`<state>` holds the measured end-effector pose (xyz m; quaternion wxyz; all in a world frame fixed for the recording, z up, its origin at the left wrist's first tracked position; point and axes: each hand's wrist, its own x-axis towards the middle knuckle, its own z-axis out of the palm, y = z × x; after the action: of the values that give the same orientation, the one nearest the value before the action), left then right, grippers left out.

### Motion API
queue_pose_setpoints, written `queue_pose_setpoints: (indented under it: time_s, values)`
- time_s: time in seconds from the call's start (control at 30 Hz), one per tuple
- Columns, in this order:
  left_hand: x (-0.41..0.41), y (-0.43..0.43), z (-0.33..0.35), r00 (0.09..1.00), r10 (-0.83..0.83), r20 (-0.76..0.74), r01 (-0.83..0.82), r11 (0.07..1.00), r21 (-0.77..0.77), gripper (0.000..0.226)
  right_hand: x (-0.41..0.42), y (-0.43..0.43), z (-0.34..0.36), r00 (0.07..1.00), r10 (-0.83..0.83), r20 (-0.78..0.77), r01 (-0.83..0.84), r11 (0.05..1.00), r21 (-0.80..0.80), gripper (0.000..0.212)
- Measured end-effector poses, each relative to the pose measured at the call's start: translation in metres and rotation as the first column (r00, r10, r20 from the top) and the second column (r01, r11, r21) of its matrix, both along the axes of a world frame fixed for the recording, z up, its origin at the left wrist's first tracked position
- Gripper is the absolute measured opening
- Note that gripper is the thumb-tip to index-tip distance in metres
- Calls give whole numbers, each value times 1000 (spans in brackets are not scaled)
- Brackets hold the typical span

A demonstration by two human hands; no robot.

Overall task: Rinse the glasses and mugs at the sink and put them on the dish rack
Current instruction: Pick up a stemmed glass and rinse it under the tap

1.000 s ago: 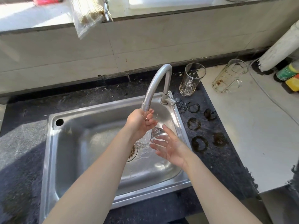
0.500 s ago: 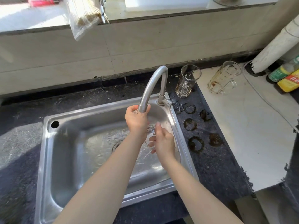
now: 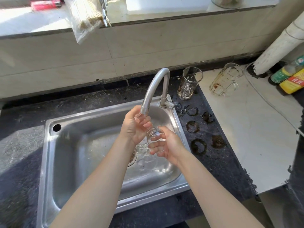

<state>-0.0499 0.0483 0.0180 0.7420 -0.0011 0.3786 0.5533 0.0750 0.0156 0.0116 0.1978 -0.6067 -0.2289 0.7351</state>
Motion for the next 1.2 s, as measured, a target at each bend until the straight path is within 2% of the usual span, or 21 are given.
queue_pose_setpoints:
  time_s: [0.13,0.2,0.23,0.27,0.33,0.4,0.43,0.47,0.53,0.6,0.63,0.67,0.7,0.77,0.8,0.87,0.93,0.97,1.07,1.13,1.2]
  values:
    - [7,12,6,984,14,-179,-42,987,-154,20,-3,-6,-5,983,-119,141,99,985,140,41]
    - [14,14,7,927,32,-375,-108,977,-184,23,-5,-12,-6,953,-137,271,53,954,294,40]
    - [17,13,6,853,21,-522,-128,977,-171,19,-7,-13,-7,928,-144,344,5,927,374,41]
    - [19,11,3,739,8,-674,-136,981,-138,13,-7,-14,-7,902,-154,403,-47,894,447,44]
    - [20,5,-4,437,26,-899,-89,996,-15,12,-8,-14,-5,868,-176,465,-126,827,548,47]
    - [15,0,-9,137,63,-989,46,996,70,18,-5,-12,0,854,-173,490,-175,792,585,45]
    - [12,-2,-10,25,82,-996,107,991,84,21,-3,-12,2,843,-165,513,-209,778,593,45]
    - [9,-3,-10,-35,95,-995,156,984,88,25,-2,-12,5,836,-156,526,-231,770,595,45]
    - [4,0,-6,-82,55,-995,224,974,35,30,0,-12,7,843,-149,517,-219,782,583,46]
    - [1,6,-1,-212,-70,-975,271,954,-127,36,-1,-13,11,860,-152,486,-180,803,569,46]
    - [-1,10,2,-245,-136,-960,278,939,-204,36,-1,-13,11,868,-152,473,-163,812,561,46]
    - [-3,13,4,-204,-198,-959,277,928,-251,35,-1,-12,12,874,-145,463,-155,820,550,47]
    - [-6,16,6,-91,-262,-961,286,917,-277,33,0,-11,12,879,-134,458,-153,831,535,47]
    - [-11,18,9,224,-384,-896,342,892,-297,22,4,-8,13,897,-110,428,-126,865,486,44]
    - [-14,17,12,332,-445,-832,378,870,-315,20,7,-6,13,917,-100,385,-90,891,445,40]
    - [-20,12,16,425,-547,-721,467,815,-343,18,14,0,13,958,-84,273,-17,937,349,30]
    - [-28,8,21,448,-621,-643,553,758,-346,11,16,6,13,978,-89,186,32,956,290,26]
    - [-32,5,23,431,-655,-621,593,724,-352,8,15,10,12,978,-96,183,43,961,273,25]
    - [-47,-1,34,342,-742,-577,717,603,-350,16,7,25,12,969,-145,200,93,964,248,19]
    - [-54,-3,39,321,-754,-574,760,566,-319,18,-3,38,14,966,-189,174,145,959,242,13]
    - [-61,-6,41,256,-736,-627,774,544,-323,18,-15,50,15,961,-191,199,139,959,248,10]
